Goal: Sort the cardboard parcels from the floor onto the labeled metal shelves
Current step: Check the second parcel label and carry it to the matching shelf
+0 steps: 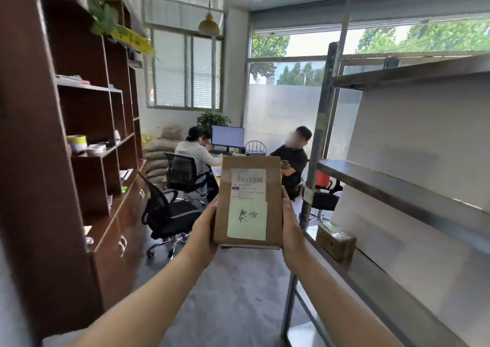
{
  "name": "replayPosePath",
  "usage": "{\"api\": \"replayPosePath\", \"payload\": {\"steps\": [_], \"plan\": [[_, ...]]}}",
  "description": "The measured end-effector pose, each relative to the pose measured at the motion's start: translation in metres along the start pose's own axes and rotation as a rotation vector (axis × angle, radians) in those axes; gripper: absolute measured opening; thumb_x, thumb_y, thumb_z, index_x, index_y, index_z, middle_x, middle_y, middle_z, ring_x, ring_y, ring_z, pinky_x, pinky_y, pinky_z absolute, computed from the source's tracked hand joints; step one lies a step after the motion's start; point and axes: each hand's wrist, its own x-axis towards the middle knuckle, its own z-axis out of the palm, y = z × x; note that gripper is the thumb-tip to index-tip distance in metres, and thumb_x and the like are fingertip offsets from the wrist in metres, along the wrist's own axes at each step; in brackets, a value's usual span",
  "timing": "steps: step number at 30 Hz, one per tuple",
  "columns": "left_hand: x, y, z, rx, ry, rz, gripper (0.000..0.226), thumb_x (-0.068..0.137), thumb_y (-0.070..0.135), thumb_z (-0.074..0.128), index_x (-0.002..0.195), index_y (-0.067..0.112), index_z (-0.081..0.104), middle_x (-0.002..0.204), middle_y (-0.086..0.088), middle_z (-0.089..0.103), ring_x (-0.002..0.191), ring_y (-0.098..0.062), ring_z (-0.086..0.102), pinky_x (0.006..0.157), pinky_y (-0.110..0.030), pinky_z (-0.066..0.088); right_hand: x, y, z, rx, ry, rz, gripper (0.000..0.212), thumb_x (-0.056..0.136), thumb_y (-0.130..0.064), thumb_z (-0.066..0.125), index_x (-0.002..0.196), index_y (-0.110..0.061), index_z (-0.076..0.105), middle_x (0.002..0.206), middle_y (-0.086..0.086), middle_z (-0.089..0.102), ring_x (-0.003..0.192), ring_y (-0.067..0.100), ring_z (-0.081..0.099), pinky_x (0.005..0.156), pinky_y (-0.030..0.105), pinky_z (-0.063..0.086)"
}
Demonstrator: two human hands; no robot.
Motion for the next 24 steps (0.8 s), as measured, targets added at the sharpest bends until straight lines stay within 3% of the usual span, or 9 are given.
{"api": "replayPosePath", "payload": {"steps": [4, 6, 10, 12, 16, 19, 24], "plan": [[0.041, 0.002, -0.007, -0.025, 0.112, 0.003, 0.039, 0.102, 0.039, 0.047, 0.13, 0.018, 0.065, 0.117, -0.009, 0.075, 0.101, -0.025, 0.074, 0.07, -0.033, 0.06, 0.056, 0.023, 0.003, 0.065, -0.047, 0.008, 0.041, 0.108, -0.037, 0.03, 0.146, -0.042, 0.043, 0.14, -0.005, 0.059, 0.126, 0.015, 0.058, 0.109, 0.045, 0.045], [0.06, 0.001, -0.008, -0.025, 0.144, 0.001, 0.039, 0.102, 0.037, 0.046, 0.133, 0.019, 0.063, 0.122, -0.01, 0.073, 0.108, -0.028, 0.071, 0.07, -0.033, 0.062, 0.083, 0.036, 0.002, 0.09, -0.076, 0.036, 0.042, 0.108, -0.036, 0.029, 0.148, -0.039, 0.04, 0.142, -0.002, 0.058, 0.127, 0.017, 0.058, 0.11, 0.046, 0.044], [0.094, -0.008, -0.012, -0.032, 0.216, -0.03, 0.041, 0.101, 0.039, 0.048, 0.134, 0.02, 0.063, 0.13, -0.013, 0.068, 0.121, -0.035, 0.064, 0.082, -0.039, 0.062, 0.124, 0.058, 0.001, 0.113, -0.114, 0.069, 0.043, 0.108, -0.036, 0.028, 0.15, -0.038, 0.038, 0.146, -0.001, 0.054, 0.131, 0.018, 0.054, 0.113, 0.047, 0.041], [0.11, -0.015, -0.015, -0.033, 0.247, -0.037, 0.042, 0.1, 0.04, 0.05, 0.134, 0.02, 0.062, 0.135, -0.015, 0.065, 0.124, -0.036, 0.061, 0.098, -0.047, 0.056, 0.14, 0.068, -0.001, 0.14, -0.133, 0.071, 0.043, 0.109, -0.034, 0.028, 0.15, -0.035, 0.038, 0.147, -0.001, 0.053, 0.131, 0.018, 0.054, 0.113, 0.046, 0.041], [0.138, -0.023, -0.025, -0.027, 0.252, -0.029, 0.042, 0.099, 0.04, 0.052, 0.133, 0.019, 0.064, 0.135, -0.016, 0.064, 0.125, -0.037, 0.06, 0.109, -0.054, 0.045, 0.164, 0.082, -0.001, 0.164, -0.161, 0.07, 0.043, 0.109, -0.032, 0.028, 0.15, -0.034, 0.039, 0.14, -0.001, 0.059, 0.123, 0.015, 0.061, 0.101, 0.035, 0.052], [0.153, -0.026, -0.03, -0.043, 0.238, -0.024, 0.04, 0.101, 0.039, 0.048, 0.132, 0.019, 0.064, 0.132, -0.016, 0.066, 0.124, -0.037, 0.061, 0.102, -0.05, 0.052, 0.181, 0.091, 0.001, 0.173, -0.183, 0.086, 0.042, 0.109, -0.031, 0.028, 0.149, -0.035, 0.04, 0.139, -0.003, 0.06, 0.121, 0.014, 0.062, 0.092, 0.027, 0.055], [0.179, -0.027, -0.048, -0.092, 0.257, -0.02, 0.037, 0.101, 0.035, 0.049, 0.13, 0.019, 0.066, 0.124, -0.016, 0.071, 0.112, -0.033, 0.068, 0.075, -0.036, 0.062, 0.209, 0.108, 0.015, 0.14, -0.2, 0.103, 0.041, 0.109, -0.032, 0.029, 0.146, -0.035, 0.044, 0.134, -0.006, 0.064, 0.114, 0.009, 0.065, 0.083, 0.022, 0.055]]}}
